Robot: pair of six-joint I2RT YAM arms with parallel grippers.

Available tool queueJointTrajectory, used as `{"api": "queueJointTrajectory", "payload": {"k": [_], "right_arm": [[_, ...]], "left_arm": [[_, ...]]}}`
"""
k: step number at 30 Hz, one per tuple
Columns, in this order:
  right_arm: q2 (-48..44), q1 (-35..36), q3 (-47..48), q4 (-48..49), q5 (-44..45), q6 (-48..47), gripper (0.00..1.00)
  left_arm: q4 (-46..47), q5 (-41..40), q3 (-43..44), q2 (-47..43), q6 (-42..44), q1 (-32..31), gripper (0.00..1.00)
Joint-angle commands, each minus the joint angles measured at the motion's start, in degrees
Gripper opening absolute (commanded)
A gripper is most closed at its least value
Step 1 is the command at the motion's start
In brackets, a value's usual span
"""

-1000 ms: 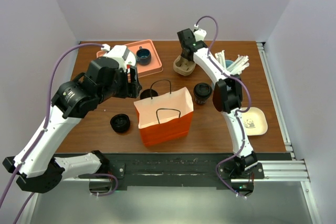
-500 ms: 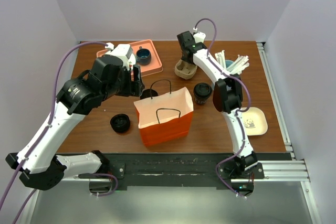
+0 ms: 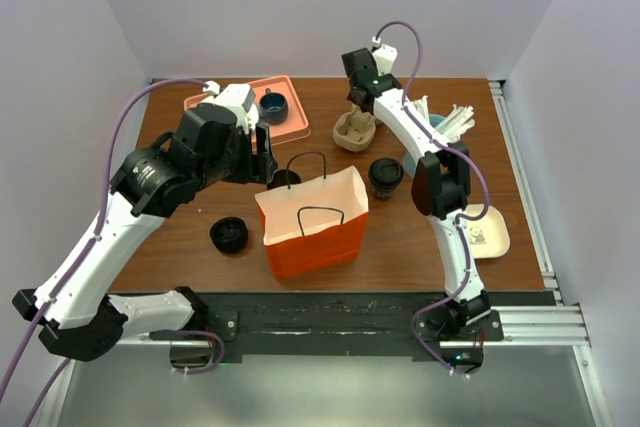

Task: Pack the takeout coffee

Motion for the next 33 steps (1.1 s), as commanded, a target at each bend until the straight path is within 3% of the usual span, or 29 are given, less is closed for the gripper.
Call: {"api": "queueJointTrajectory", "payload": {"k": [1,7,33], "right_arm": [[0.5,0.2,2.3,-1.6,1.3,1.3,0.46],[1.5,0.3,1.9,-2.4,0.5,3.9,0.55],[5.4,0.1,4.6,-4.6,-0.2,7.3,0.54]], "left_arm": [[1.9,0.4,2.0,-0.5,-0.9,0.3,0.71],[1.5,0.0,1.8,-0.9,-0.9,0.2,0.71],[0.1,-2.0,2.2,-1.3,0.8,0.3,0.71]]}}
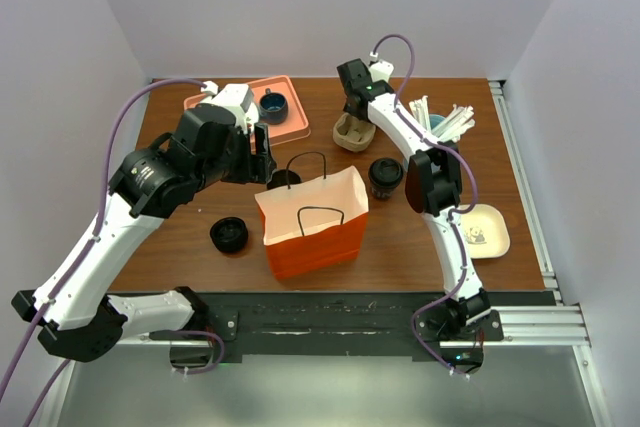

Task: Pack the takeout coffee

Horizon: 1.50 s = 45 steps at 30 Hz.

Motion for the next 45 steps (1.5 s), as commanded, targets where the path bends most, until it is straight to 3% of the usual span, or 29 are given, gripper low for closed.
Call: {"api": "queueJointTrajectory", "payload": {"k": [1,15,21,43,45], "right_arm": [[-0.1,0.1,2.7,-0.2,0.7,2.6,0.52],[0.7,-0.4,4.5,-1.4,1.1,1.9,0.40],[0.5,-0.9,4.1,-2.1,-0.4,2.5,0.48],[2.4,-0.8,6.8,-6.1,-2.2,4.0,0.47],[2.4,-0.8,6.5,-6.0,-2.2,4.0,0.43]], "left_arm": [[0.2,-1.5,2.3,-0.9,1.1,0.3,0.71],[0.3,-1.7,3.3,-0.1,1.8,0.3,0.71],[0.4,-1.7,3.0,-0.4,1.5,0.4,0.71],[1.0,-1.6,1.1,-1.8,2.0,0.4,0.71],[0.9,-1.6,1.3,-1.8,2.2,0.4,0.71]]}}
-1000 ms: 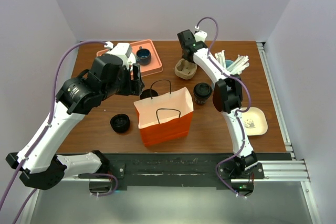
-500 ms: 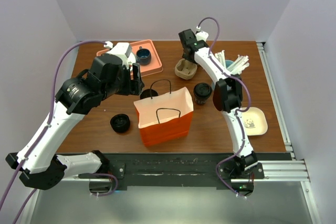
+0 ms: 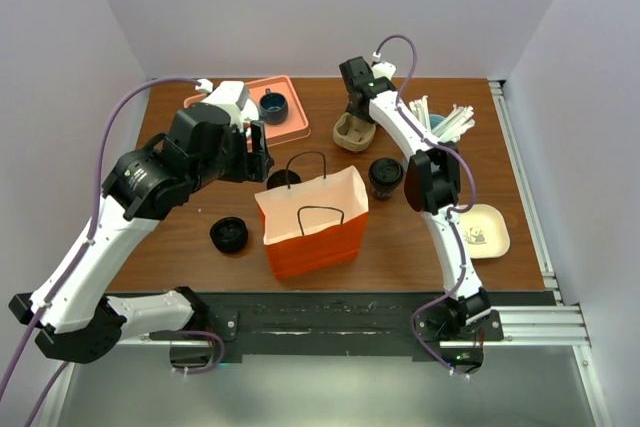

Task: Pack the takeout coffee

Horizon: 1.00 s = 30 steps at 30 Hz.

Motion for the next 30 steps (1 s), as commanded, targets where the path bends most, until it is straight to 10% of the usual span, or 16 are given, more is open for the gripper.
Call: {"api": "queueJointTrajectory", "payload": {"k": [1,30], "right_arm": [[0.2,-0.1,1.8,-0.6,0.9,1.5,0.41],[-11.5,0.0,-5.0,13.4,-3.3,-8.1,0.34]], "left_arm": [[1.0,-0.9,0.2,-1.3,1.9,0.3,0.71],[3.1,-0.3,-1.2,-1.0,0.5,0.4,0.71]]}}
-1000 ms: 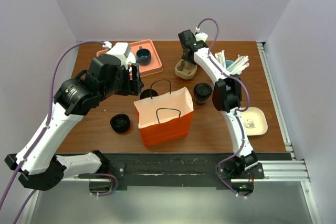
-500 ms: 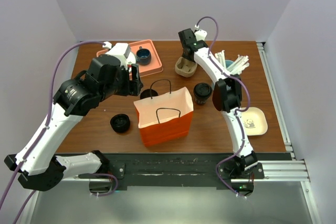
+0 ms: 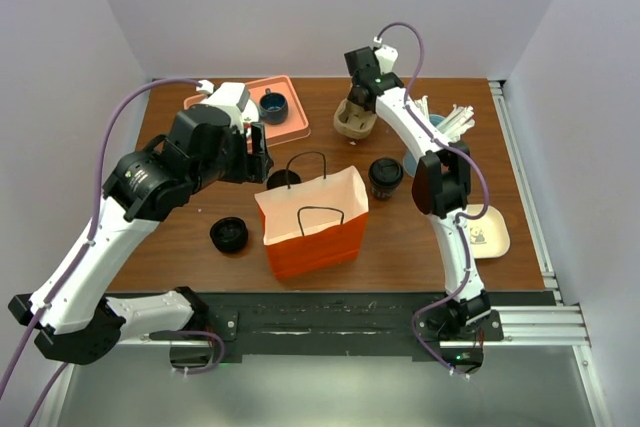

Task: Pack the takeout coffee

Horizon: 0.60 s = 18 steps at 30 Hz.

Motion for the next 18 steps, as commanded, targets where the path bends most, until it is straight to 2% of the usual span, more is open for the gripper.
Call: {"api": "queueJointTrajectory", "payload": {"k": [1,2,6,7,8,9,10,14,18], "right_arm": [[-4.5,0.2,-0.8,5.0,-1.4,-2.4,0.35],[-4.2,0.4,-3.7,5.3,-1.3,-3.3,0.35],[-3.8,0.4,-5.5,3.6,-0.2,-4.9,0.32],[-5.3,0.0,-7.4,8.8,-2.1,-5.1,0.32],[-8.7,-0.1,-12.4,12.9,-9.3,-5.3,0.32],[-10.3,-0.6,-14.3,16.6,-12.8,-5.2,0.31],[-11.1,-1.0,-15.0,19.9,-15.8,-4.5,0.31],[-11.9,-1.1,-11.4,19.1,-17.6,-5.2,0.31],[-13.9,-2.0,-13.3,20.5,-20.3,-4.4,0.31]], "left_arm": [[2.7,0.0,-0.1,-0.3,-0.5,0.4,0.71],[2.9,0.0,-0.2,-0.3,-0.9,0.4,0.71],[4.1,1.3,-0.5,0.1,-1.8,0.4,0.71],[3.9,1.7,-0.2,0.4,-1.9,0.4,0.71],[3.6,1.8,0.2,0.6,-2.0,0.4,0.71],[3.4,1.7,0.5,0.8,-1.9,0.3,0.71],[3.3,1.6,0.8,1.2,-1.9,0.4,0.71],[3.4,1.0,1.6,1.6,-1.6,0.3,0.71],[3.5,-1.7,1.4,2.3,-0.3,0.4,0.71]]}}
